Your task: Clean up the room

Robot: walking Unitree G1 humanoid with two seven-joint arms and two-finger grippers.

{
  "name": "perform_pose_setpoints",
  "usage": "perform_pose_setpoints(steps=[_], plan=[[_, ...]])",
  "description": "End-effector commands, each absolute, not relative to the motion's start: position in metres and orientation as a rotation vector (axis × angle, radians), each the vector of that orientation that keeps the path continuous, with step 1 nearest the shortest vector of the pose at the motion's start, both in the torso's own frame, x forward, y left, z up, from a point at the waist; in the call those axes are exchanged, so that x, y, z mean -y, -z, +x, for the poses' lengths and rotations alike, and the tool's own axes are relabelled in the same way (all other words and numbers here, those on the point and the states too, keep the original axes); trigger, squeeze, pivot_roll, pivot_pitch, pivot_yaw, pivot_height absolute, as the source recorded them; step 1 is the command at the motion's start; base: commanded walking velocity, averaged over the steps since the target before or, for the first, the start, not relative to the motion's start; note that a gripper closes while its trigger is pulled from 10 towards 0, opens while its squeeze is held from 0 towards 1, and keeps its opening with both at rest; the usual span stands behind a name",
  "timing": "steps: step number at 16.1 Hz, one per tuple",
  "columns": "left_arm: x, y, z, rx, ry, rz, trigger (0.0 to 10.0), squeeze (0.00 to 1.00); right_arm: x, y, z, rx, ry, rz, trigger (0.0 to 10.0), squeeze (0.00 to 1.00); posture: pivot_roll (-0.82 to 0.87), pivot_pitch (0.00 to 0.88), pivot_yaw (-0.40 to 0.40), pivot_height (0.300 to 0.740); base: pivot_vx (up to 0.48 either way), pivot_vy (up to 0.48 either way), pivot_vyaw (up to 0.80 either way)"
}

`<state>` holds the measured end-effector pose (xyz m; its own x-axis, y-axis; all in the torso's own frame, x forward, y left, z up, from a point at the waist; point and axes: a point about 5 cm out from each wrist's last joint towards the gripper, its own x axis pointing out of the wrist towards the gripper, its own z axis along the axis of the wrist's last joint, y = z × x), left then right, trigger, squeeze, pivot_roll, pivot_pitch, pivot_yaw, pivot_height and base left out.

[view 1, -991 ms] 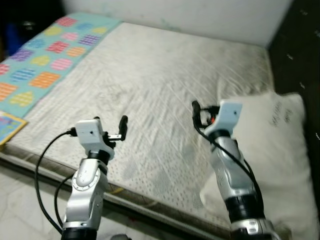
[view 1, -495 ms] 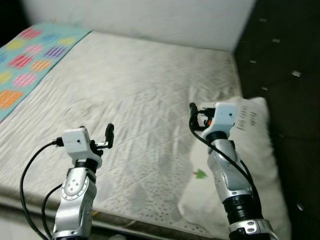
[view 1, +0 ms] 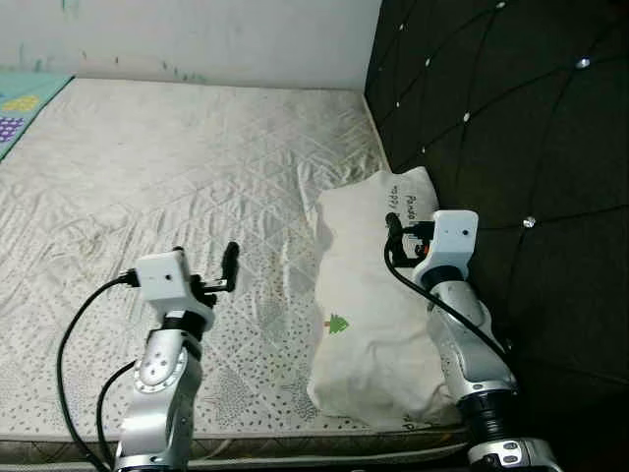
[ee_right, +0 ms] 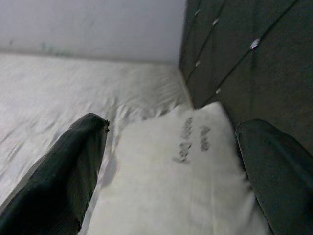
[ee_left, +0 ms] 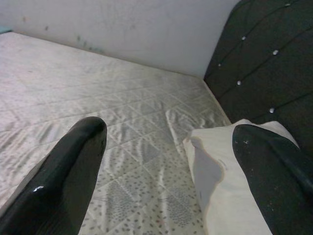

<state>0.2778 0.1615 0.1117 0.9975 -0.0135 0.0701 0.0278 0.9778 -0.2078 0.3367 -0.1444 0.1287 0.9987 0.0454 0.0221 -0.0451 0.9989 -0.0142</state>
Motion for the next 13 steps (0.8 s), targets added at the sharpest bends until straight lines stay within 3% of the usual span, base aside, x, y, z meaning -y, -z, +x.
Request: perform_pose_setpoints(steps=[1, 4, 8, 11, 13], plan=[[-0.162, -0.111, 0.277, 0.058, 0.023, -0.215, 10.0, 0.00, 0.148, -0.127, 0.337, -0.019, -0.078, -0.049, 10.0, 0.00, -0.01, 0.070, -0.033, 0.740, 0.000, 0.000, 0.00], [-0.161, -0.112, 0.280, 0.058, 0.030, -0.222, 10.0, 0.00, 0.127, -0.141, 0.335, 0.062, -0.254, -0.192, 10.0, 0.00, -0.02, 0.068, -0.029, 0.740, 0.000, 0.000, 0.00], [-0.167, -0.116, 0.273, 0.069, 0.014, -0.228, 10.0, 0.00, 0.118, -0.145, 0.320, 0.068, -0.359, -0.047, 10.0, 0.00, -0.02, 0.063, -0.033, 0.740, 0.000, 0.000, 0.00], [-0.191, -0.113, 0.250, 0.069, -0.058, -0.169, 10.0, 0.00, 0.139, -0.145, 0.308, 0.132, -0.247, -0.117, 10.0, 0.00, 0.00, 0.079, -0.041, 0.740, 0.000, 0.000, 0.00], [-0.208, -0.107, 0.223, 0.046, -0.087, -0.099, 10.0, 0.00, 0.169, -0.128, 0.290, 0.054, -0.084, -0.155, 10.0, 0.00, 0.00, 0.082, -0.044, 0.740, 0.000, 0.000, 0.00]])
